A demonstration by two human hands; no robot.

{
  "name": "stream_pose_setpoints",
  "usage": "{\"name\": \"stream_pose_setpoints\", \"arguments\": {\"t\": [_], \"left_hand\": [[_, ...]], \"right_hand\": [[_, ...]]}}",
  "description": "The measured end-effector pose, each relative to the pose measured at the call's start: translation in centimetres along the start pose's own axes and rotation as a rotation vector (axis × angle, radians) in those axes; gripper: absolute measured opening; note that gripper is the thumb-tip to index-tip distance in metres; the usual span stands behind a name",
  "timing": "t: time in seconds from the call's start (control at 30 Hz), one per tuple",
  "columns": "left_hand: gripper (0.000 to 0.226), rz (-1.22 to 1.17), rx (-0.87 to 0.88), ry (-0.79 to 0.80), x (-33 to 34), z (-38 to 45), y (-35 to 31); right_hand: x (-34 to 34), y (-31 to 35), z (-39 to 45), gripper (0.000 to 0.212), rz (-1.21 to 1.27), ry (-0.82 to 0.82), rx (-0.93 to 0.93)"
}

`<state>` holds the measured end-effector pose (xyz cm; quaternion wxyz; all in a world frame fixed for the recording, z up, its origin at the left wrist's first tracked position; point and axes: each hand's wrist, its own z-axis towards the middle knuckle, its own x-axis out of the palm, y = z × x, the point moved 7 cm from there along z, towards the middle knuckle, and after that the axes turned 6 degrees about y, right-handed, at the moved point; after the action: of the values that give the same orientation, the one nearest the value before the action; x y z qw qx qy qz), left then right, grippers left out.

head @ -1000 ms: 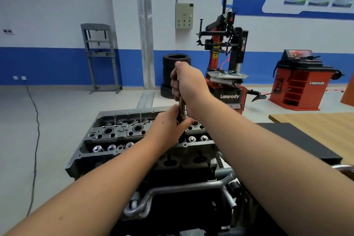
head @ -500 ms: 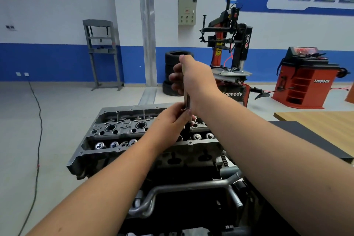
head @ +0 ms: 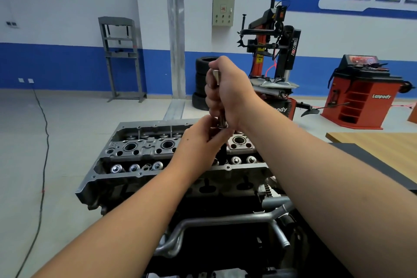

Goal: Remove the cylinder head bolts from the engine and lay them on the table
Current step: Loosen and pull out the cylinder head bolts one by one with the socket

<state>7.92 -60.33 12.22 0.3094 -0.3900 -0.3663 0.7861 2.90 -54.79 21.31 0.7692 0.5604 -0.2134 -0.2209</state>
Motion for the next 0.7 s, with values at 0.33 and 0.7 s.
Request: {"name": "stream_pose_setpoints", "arguments": {"t": [0.33,0.7], "left_hand": [[0.025,0.001,-0.003,0.130,0.6,-0.4,-0.2],[0.011,0.054,-0.003,0.095,0.9,-0.4,-0.4]], "right_hand": [[-0.6,0.3,-0.7,0.042,-0.014,0.047,0.027],[1.6,9.4,-2.2,0.034,-1.738,0.058,-0.126]]}}
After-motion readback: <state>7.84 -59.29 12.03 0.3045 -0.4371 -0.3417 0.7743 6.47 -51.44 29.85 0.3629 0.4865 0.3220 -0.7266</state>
